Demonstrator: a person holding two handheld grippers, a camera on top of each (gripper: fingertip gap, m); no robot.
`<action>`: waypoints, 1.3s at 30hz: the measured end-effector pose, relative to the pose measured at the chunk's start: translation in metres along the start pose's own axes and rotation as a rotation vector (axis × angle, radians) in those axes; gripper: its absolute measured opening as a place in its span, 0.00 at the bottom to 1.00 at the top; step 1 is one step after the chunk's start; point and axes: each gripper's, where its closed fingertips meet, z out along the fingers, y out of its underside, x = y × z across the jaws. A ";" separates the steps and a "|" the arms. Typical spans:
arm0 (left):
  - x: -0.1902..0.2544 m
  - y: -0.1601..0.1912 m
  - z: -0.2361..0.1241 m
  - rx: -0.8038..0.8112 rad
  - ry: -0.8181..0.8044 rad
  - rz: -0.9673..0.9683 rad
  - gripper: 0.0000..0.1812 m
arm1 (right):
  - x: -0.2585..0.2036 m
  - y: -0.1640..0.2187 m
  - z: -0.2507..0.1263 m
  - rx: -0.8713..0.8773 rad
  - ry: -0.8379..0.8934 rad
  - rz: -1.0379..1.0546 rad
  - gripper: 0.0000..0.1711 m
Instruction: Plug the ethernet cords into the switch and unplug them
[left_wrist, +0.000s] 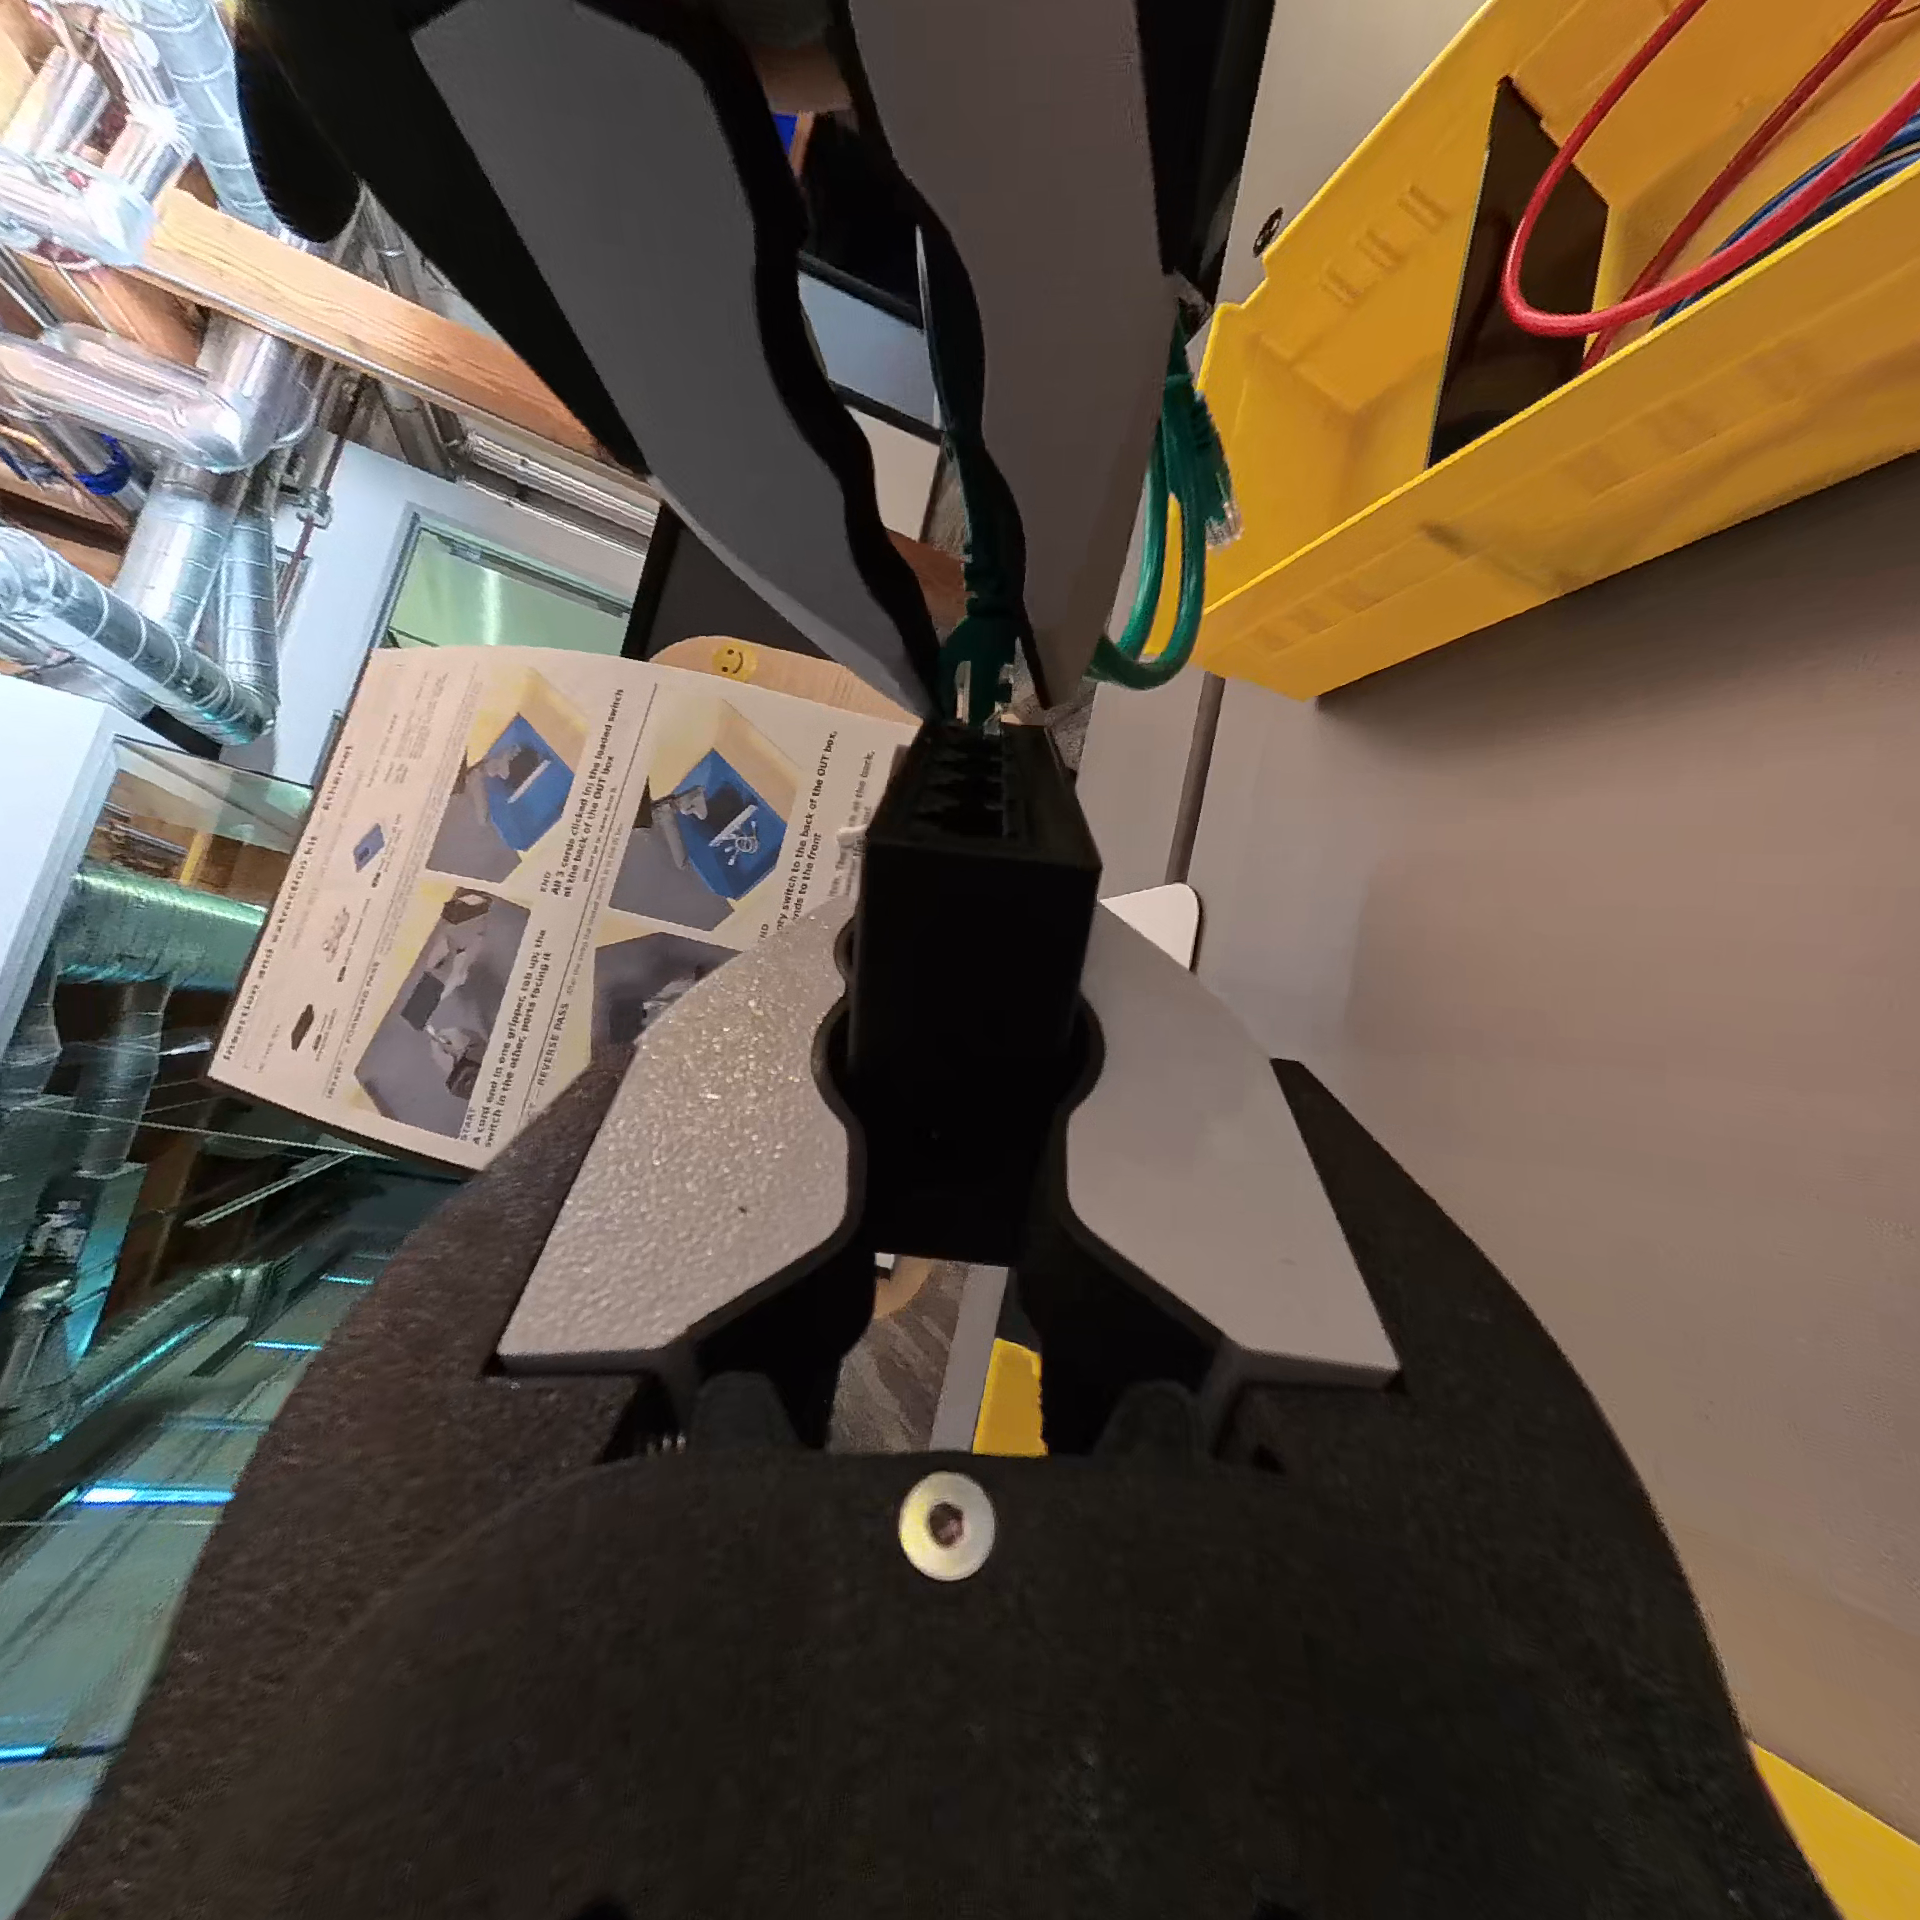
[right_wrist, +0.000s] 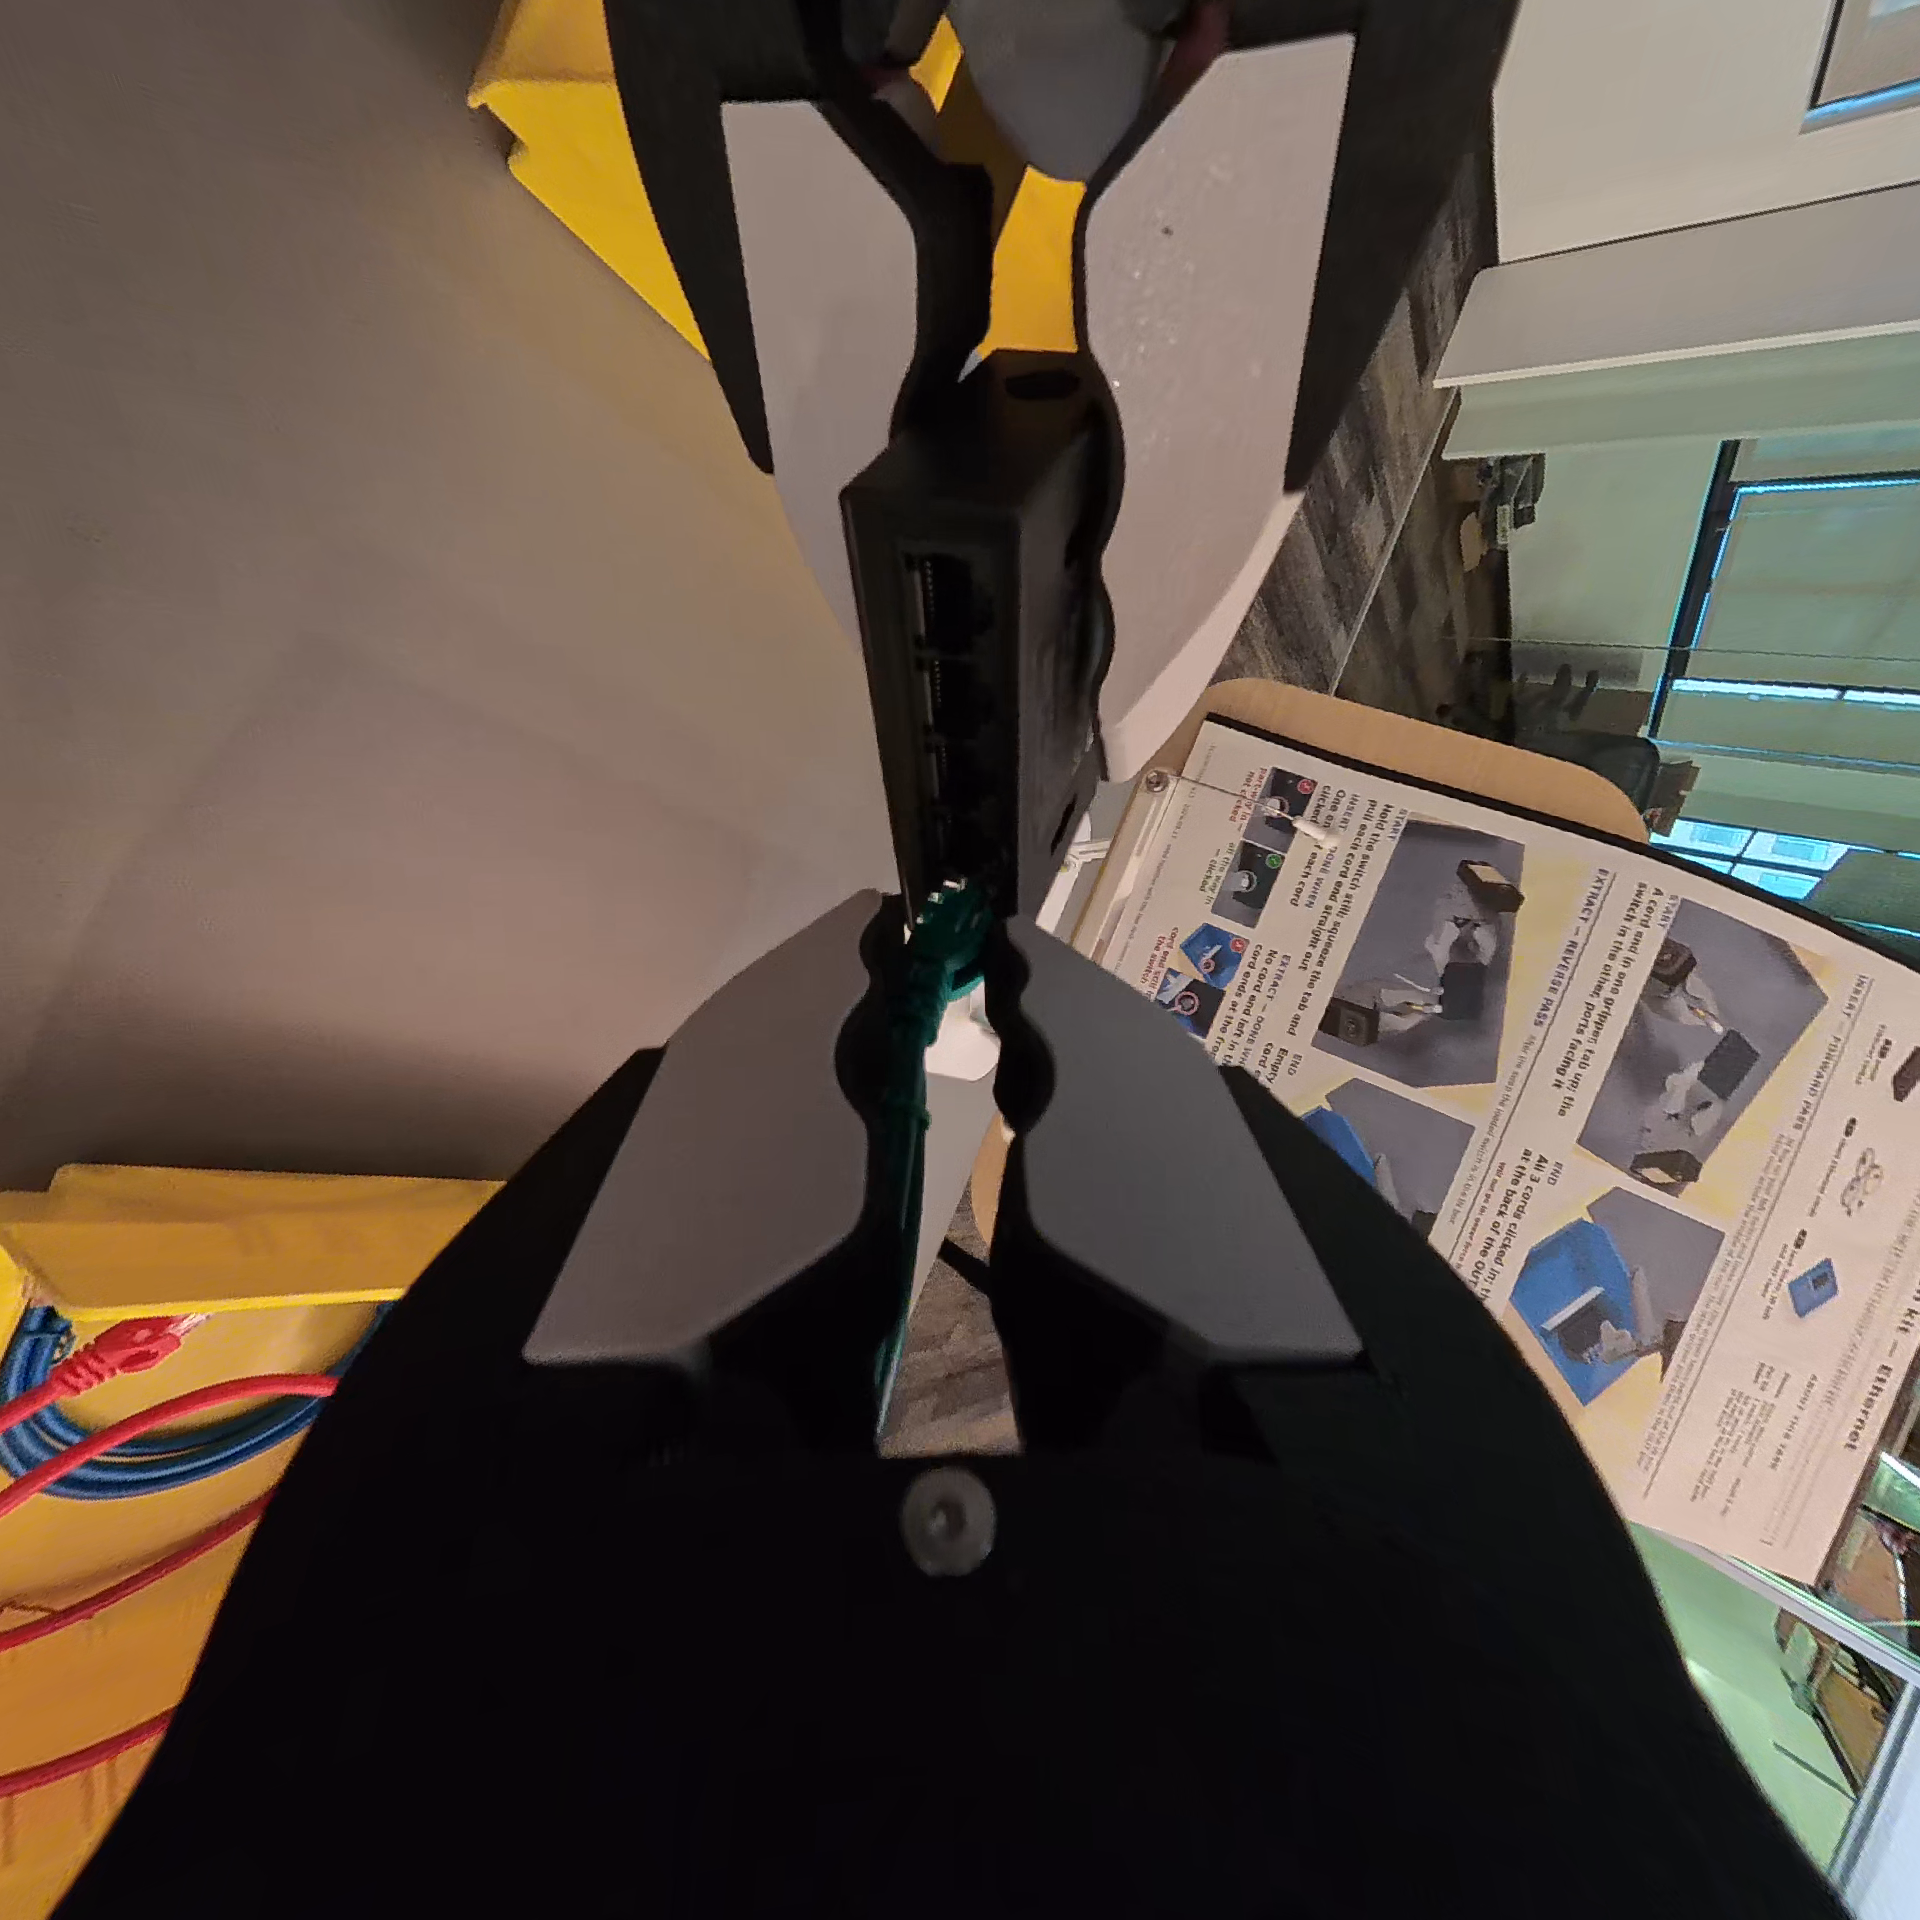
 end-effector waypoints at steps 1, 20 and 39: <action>0.000 0.000 0.001 -0.003 -0.003 -0.004 0.17 | 0.000 0.001 0.000 -0.007 -0.002 -0.004 0.09; 0.022 0.004 0.018 -0.017 0.074 0.022 0.17 | -0.020 0.017 0.006 -0.086 -0.110 -0.014 0.10; -0.024 0.043 -0.002 -0.127 -0.087 0.012 0.17 | -0.003 0.105 -0.069 -0.015 0.073 0.469 0.09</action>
